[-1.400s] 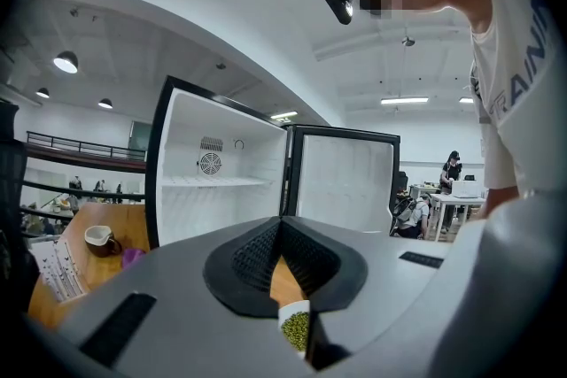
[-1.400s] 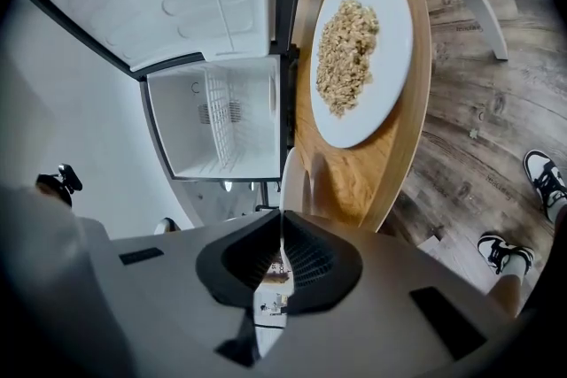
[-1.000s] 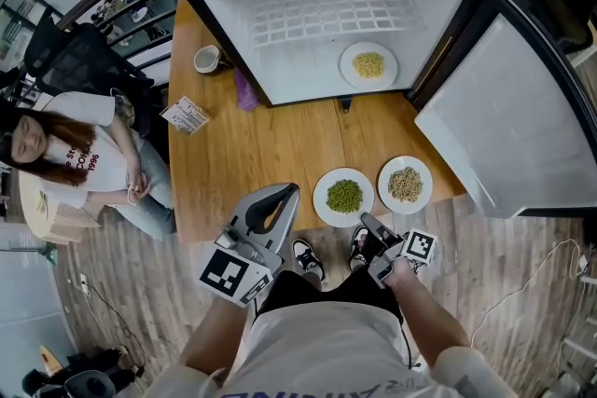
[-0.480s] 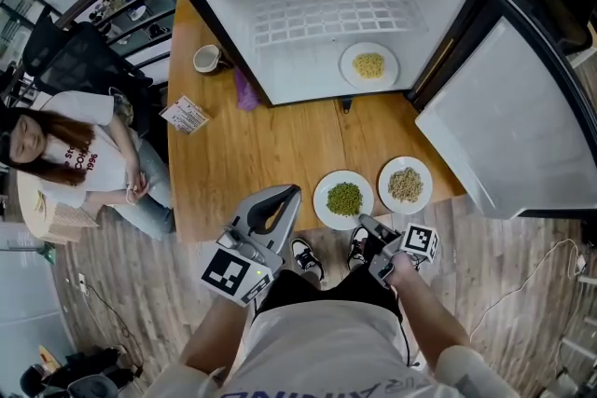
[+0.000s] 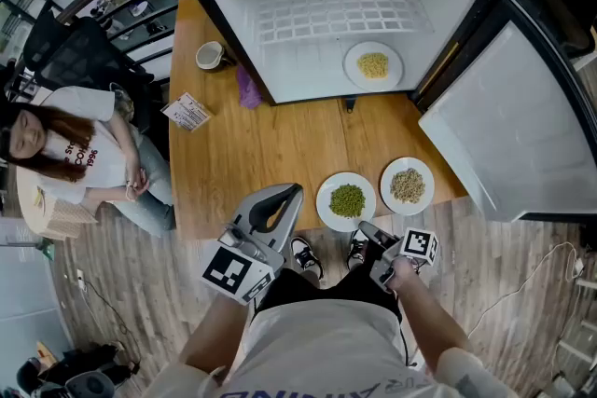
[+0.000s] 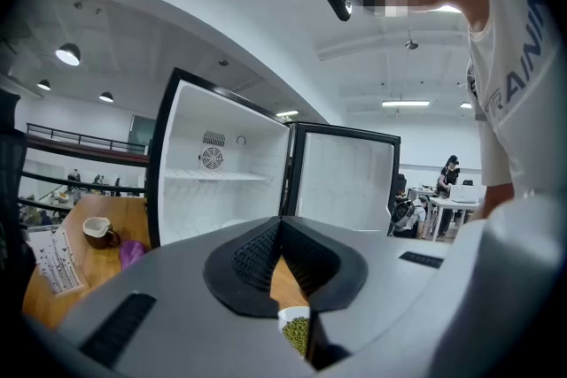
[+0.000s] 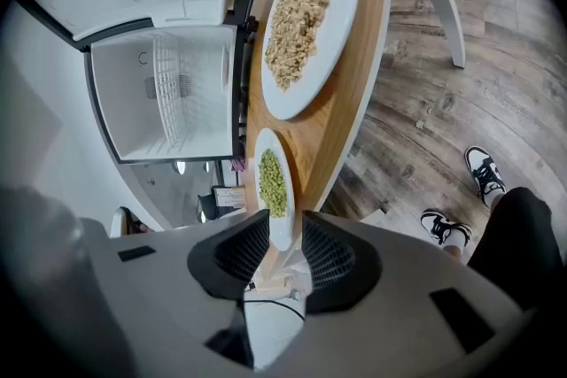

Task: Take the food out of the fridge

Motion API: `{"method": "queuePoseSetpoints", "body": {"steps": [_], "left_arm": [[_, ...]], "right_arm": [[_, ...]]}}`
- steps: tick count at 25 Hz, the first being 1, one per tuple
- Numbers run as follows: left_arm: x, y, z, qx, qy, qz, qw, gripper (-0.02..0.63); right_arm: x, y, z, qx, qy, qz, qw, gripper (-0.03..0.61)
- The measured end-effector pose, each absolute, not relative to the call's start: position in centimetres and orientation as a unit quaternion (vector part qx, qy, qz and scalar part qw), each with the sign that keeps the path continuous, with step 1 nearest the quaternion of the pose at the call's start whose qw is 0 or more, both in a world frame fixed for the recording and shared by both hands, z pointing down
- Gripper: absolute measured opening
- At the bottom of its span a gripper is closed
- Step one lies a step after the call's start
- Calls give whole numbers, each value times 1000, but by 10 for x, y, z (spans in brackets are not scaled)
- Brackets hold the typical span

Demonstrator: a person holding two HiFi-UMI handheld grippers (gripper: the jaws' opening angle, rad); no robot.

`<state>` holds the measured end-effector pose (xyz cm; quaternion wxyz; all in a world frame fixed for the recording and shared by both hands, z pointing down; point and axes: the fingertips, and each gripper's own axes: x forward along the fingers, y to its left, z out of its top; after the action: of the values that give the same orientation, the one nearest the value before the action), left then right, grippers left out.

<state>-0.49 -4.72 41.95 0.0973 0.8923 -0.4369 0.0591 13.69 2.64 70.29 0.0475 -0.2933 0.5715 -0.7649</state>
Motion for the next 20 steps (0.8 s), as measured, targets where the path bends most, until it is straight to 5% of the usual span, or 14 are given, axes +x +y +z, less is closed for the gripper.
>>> {"method": "queuePoseSetpoints", "body": {"steps": [5,10,20], "left_arm": [[-5,-47,420,892,-438,58,99,8],[-6,-48,415,891,-440,50,99,8],[-10,-50,395,890,-447,32,85,8]], "right_arm": [[143,33,678,-282,603,-745,21,104],[141,2,616,-300,689,-660,20,21],[126,-63,486,-327,828,-451,68,20]]}}
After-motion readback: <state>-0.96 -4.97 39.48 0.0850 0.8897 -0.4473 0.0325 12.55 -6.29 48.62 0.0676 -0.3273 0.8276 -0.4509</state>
